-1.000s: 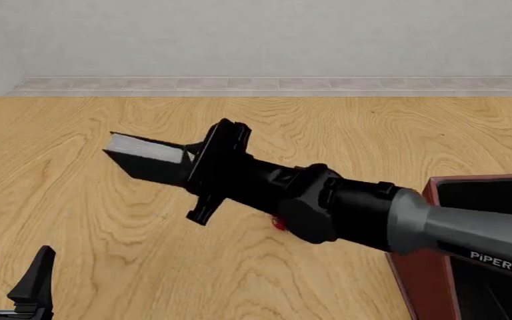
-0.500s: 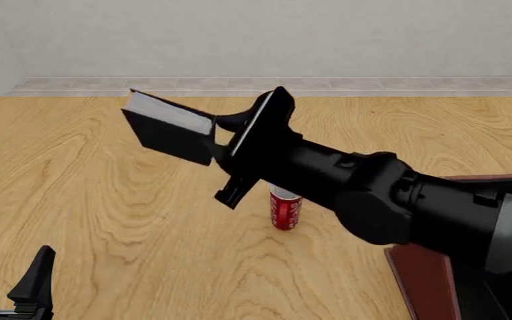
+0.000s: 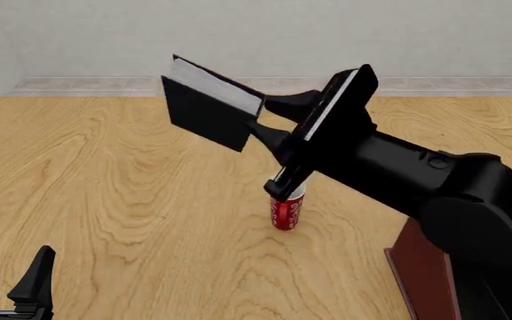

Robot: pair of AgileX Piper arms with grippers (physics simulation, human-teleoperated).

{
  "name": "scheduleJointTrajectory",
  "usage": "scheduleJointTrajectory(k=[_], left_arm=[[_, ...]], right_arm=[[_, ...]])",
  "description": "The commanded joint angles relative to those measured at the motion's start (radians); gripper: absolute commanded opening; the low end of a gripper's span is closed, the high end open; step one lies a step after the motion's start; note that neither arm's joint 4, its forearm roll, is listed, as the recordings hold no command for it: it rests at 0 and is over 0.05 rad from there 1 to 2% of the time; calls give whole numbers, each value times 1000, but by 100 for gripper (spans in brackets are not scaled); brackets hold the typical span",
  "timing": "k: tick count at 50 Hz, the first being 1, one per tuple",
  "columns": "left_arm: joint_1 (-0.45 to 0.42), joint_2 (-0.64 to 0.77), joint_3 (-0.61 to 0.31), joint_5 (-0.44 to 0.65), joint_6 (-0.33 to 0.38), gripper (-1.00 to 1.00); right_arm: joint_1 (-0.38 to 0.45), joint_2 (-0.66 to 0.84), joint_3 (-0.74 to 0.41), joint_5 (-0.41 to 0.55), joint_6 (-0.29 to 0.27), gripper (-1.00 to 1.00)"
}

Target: Pick up the book and place it in the left compartment of the caddy.

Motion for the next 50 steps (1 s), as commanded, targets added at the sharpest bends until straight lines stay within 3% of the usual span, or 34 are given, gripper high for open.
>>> scheduleJointTrajectory(k=[1, 10, 12, 15, 25, 50], left_arm=[[0, 0, 0, 0, 0, 100], [0, 0, 0, 0, 0, 100], [0, 0, 0, 0, 0, 100], [0, 0, 0, 0, 0, 100], [0, 0, 0, 0, 0, 100], [0, 0, 0, 0, 0, 100]], right_arm=[[-32, -101, 26, 17, 26, -100], [-80, -198, 63, 45, 56, -100], [-87, -220, 56, 65, 94, -100], [-91, -239, 64, 75, 80, -100], [-132, -331, 74, 139, 115, -100], [-325, -570, 109, 339, 145, -100]])
